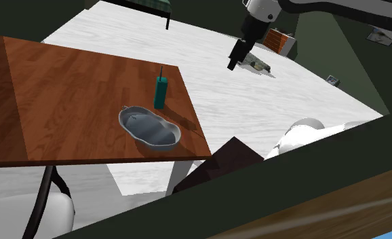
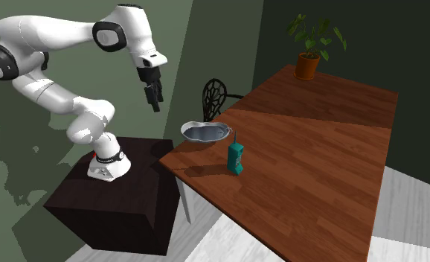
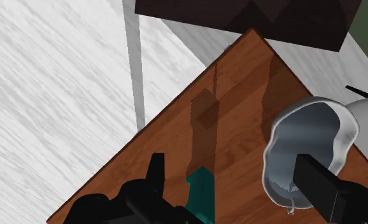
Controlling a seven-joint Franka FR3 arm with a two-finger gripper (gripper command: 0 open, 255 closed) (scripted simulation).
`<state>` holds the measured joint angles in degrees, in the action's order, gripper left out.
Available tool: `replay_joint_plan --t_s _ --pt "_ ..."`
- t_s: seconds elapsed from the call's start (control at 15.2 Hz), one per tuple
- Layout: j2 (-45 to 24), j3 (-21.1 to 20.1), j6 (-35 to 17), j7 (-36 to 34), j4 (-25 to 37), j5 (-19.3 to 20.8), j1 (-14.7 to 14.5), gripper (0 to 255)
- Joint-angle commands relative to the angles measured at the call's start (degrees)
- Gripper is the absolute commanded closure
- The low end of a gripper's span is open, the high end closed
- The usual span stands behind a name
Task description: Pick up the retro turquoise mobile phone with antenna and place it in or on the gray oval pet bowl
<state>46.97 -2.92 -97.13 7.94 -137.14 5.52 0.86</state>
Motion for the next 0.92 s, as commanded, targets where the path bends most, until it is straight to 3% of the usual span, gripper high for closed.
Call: replay_joint_plan --t_s 0.0,0.86 --pt "0.0 0.0 0.0 0.0 0.0 0.0 0.0 0" --pt "-30.0 -2.2 -14.1 -8.3 11.9 -1.3 1.9 0"
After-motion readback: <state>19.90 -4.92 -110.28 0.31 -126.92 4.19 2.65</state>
